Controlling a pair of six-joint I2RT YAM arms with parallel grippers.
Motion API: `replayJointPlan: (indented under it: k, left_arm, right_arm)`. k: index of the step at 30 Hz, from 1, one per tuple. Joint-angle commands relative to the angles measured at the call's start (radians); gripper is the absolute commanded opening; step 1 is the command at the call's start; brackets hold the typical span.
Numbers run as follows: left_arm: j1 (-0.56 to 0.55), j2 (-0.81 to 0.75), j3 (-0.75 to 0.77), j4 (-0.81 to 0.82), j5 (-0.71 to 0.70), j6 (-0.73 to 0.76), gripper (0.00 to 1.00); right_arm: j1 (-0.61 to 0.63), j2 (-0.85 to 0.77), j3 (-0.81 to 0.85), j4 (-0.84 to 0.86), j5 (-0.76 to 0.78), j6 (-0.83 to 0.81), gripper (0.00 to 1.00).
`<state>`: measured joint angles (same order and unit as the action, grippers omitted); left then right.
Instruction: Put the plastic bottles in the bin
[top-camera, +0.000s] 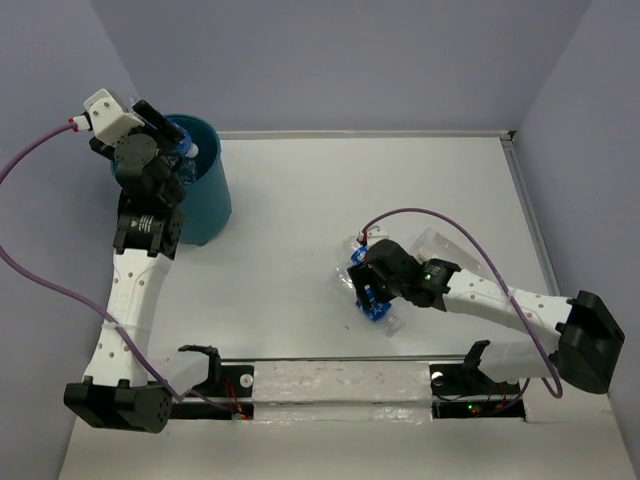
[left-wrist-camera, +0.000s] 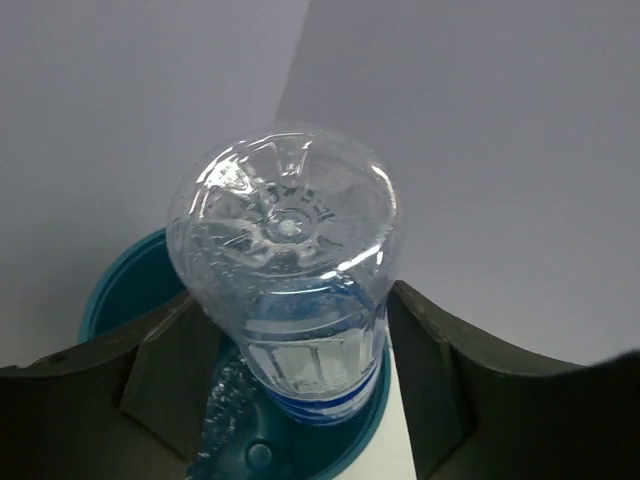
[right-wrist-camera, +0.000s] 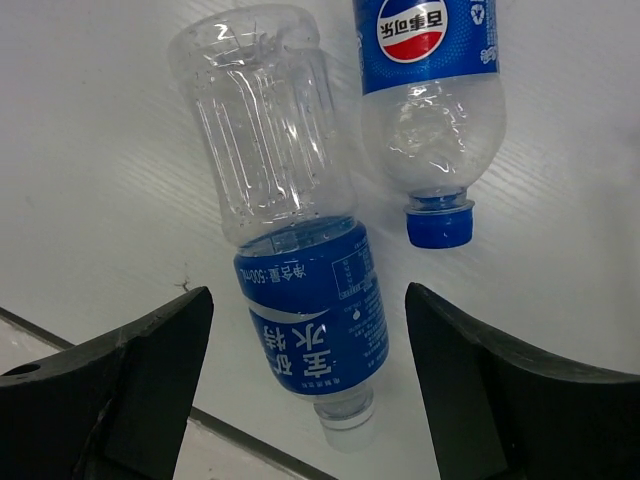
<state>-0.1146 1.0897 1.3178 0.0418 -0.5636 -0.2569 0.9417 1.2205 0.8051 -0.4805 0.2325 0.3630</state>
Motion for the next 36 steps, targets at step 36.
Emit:
replayJointPlan:
  k: [36]
  left_arm:
    - [-0.246,-0.347,-0.677,0.039,1.068,-0.438,0.99]
  right_arm:
    - [-0.003,-0.127,-0.018,0.287,-0.309,0.010,0.51]
